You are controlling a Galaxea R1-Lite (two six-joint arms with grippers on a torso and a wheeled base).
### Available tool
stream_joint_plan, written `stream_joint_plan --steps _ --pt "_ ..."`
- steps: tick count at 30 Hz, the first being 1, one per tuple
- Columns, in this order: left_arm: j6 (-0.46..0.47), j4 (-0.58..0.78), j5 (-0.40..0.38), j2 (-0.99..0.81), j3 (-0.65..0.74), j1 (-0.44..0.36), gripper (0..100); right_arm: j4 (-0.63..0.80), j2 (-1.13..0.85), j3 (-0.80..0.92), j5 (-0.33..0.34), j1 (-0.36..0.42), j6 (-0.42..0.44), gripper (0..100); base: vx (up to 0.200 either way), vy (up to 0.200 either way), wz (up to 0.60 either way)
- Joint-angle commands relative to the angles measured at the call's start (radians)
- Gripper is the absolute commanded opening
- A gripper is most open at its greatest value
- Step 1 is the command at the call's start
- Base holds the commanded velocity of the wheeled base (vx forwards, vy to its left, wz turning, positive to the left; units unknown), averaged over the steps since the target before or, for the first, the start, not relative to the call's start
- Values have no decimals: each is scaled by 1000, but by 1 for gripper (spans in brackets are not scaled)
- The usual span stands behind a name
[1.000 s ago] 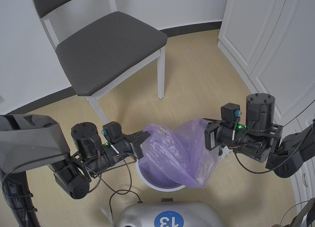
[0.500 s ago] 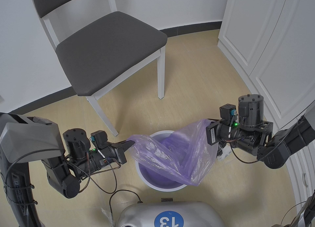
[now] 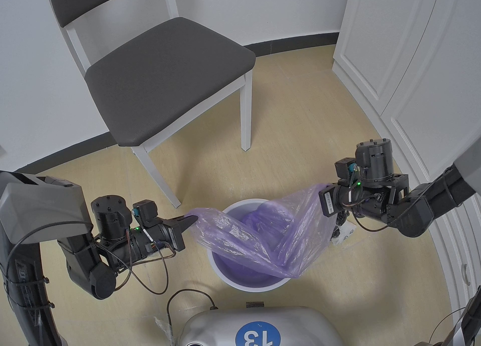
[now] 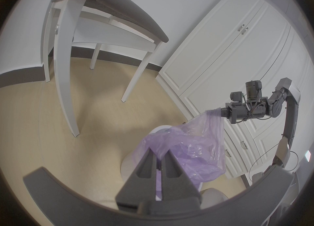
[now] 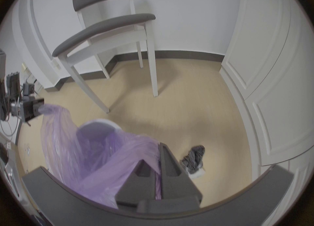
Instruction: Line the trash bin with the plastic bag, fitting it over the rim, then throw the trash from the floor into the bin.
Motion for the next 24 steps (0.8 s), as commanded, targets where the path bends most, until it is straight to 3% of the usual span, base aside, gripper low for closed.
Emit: stream_joint_plan --steps 1,13,24 --pt "41 53 0 -47 35 21 0 46 -95 60 2 -16 -33 0 0 0 0" --pt "58 62 9 -116 204 -5 0 231 -265 176 -4 -12 -176 0 0 0 0" --pt "58 -95 14 -28 259 -32 0 239 -241 234 -9 20 -167 0 0 0 0"
